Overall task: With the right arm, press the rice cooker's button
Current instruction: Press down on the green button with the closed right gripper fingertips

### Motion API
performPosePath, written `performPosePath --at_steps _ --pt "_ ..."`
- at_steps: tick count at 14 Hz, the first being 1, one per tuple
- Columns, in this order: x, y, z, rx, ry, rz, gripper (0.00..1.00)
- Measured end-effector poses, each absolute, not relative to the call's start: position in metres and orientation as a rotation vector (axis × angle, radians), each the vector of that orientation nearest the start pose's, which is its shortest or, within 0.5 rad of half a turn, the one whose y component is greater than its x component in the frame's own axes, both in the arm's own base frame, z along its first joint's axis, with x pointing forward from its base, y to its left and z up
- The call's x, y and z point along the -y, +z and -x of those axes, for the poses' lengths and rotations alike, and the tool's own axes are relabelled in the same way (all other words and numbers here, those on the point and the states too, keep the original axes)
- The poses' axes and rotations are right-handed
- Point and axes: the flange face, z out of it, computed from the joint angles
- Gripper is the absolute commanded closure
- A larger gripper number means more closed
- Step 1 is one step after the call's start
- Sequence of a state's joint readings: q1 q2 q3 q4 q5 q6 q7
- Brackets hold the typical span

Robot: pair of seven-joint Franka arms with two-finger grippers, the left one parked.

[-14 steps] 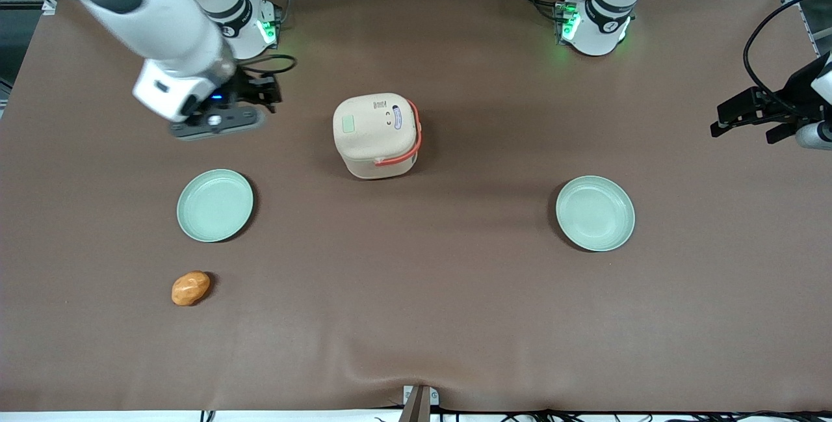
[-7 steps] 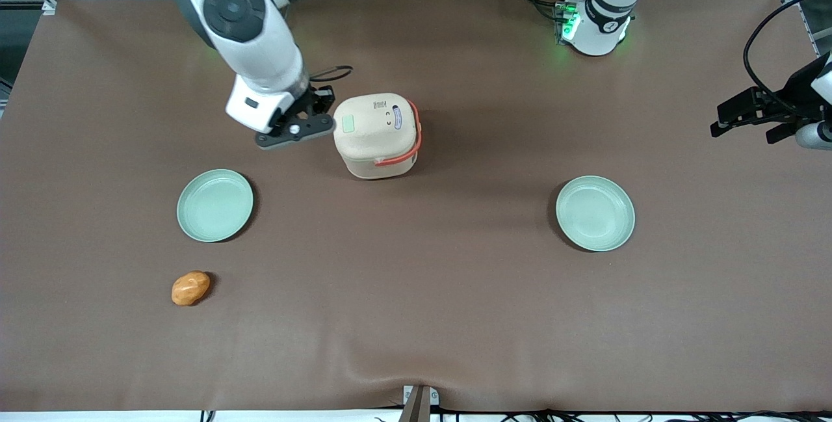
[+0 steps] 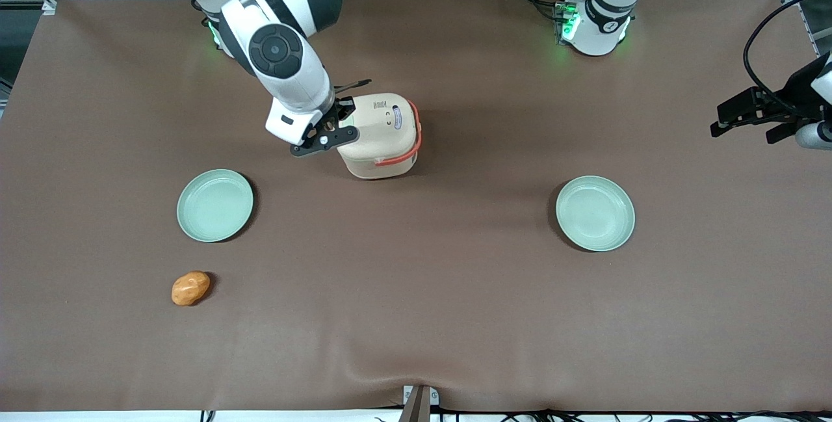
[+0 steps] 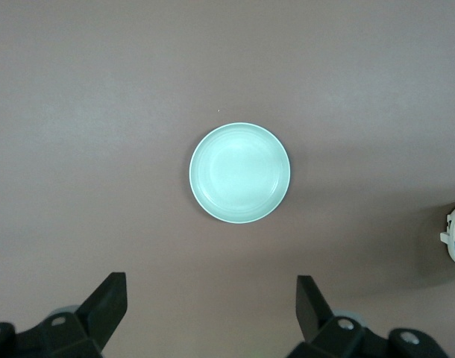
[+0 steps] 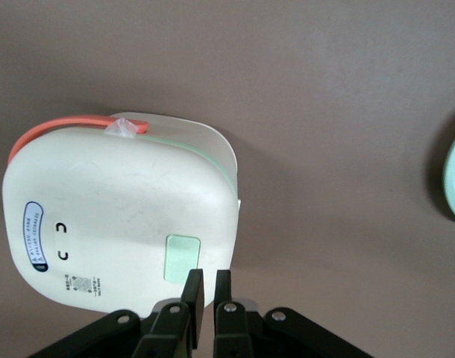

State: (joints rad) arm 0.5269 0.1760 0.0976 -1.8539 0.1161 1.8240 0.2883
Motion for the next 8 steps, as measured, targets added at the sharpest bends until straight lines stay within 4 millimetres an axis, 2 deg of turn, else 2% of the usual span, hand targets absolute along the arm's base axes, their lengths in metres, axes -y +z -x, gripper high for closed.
performPosePath --at_steps 3,8 --pt "-0.347 0.393 -0.464 0.437 0.41 3.049 0.93" --pt "-0.353 0.375 -0.462 0.404 0.48 3.013 0.95"
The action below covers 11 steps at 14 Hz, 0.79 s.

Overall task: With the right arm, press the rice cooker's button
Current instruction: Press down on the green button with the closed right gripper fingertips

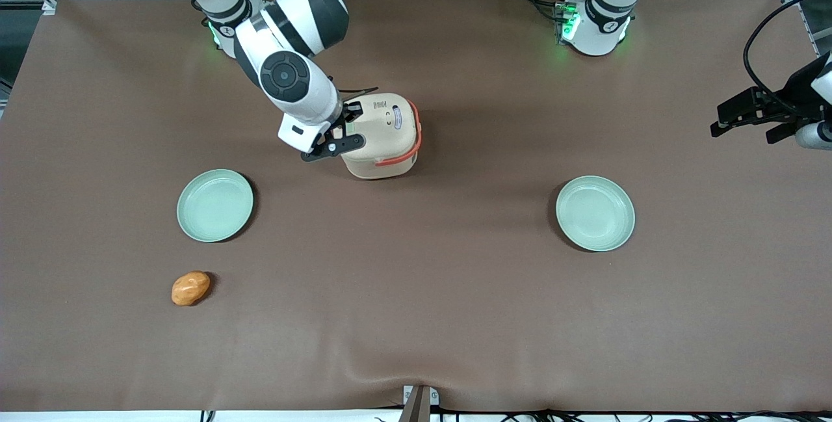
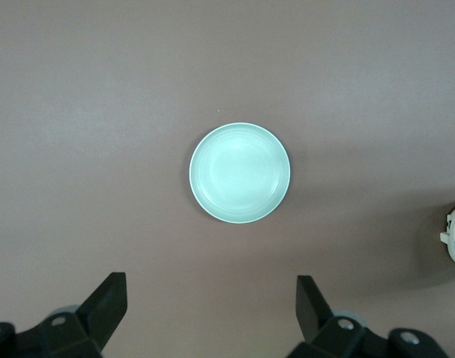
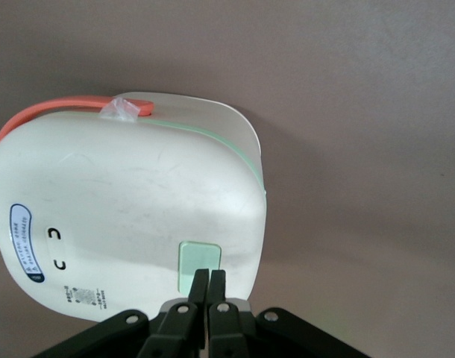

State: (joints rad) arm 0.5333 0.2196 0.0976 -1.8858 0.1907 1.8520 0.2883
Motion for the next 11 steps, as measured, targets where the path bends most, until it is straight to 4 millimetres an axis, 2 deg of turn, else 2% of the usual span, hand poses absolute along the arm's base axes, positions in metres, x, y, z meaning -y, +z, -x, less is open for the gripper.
performPosePath --at_steps 7,11 --pt "-0.358 0.358 -0.456 0.416 0.526 3.015 1.0" --pt "-0.359 0.357 -0.456 0.416 0.525 3.014 1.0"
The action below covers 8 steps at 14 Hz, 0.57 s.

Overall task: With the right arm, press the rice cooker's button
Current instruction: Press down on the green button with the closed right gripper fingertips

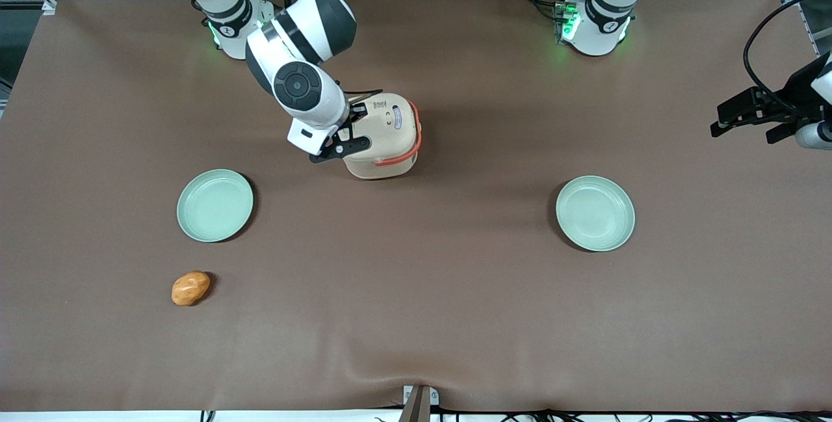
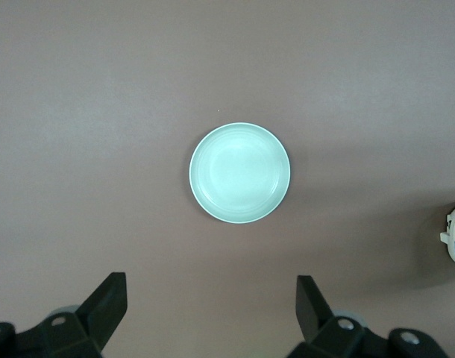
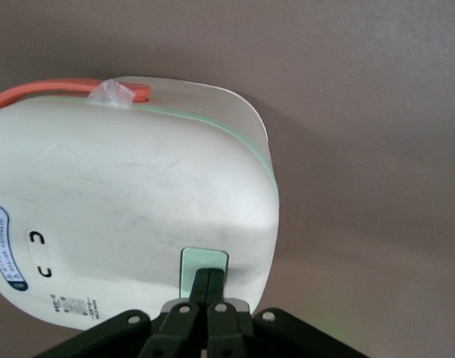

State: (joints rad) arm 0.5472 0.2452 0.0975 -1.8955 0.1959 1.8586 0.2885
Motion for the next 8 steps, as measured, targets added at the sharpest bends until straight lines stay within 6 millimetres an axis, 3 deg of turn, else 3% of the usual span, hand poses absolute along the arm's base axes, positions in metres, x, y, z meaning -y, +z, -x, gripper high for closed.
performPosePath --at_steps 8 --pt "-0.3604 0.3534 -0.4565 0.414 0.522 3.011 1.0"
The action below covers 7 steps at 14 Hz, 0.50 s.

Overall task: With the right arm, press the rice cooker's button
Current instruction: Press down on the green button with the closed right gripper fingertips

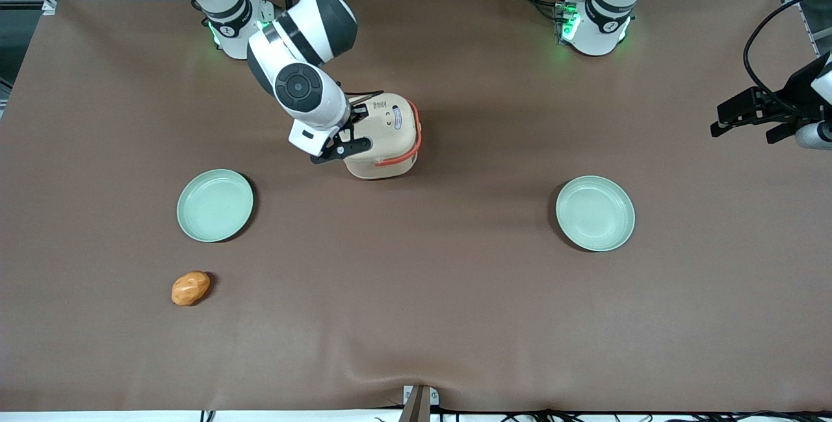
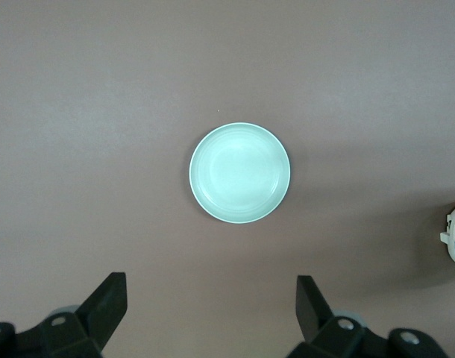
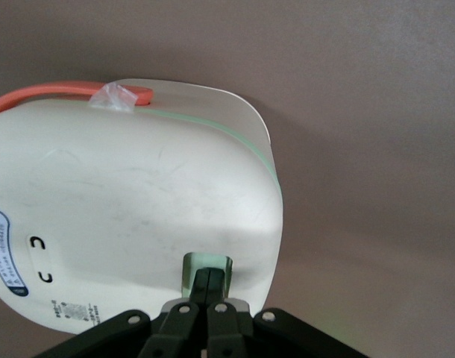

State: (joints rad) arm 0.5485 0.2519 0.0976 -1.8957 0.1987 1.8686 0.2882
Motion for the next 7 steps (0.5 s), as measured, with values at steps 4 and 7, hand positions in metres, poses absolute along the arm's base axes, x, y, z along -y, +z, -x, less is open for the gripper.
performPosePath --at_steps 4,7 --pt "-0.36 0.354 -0.457 0.411 0.52 3.011 0.99" --pt "-0.36 0.365 -0.462 0.41 0.521 3.009 0.95"
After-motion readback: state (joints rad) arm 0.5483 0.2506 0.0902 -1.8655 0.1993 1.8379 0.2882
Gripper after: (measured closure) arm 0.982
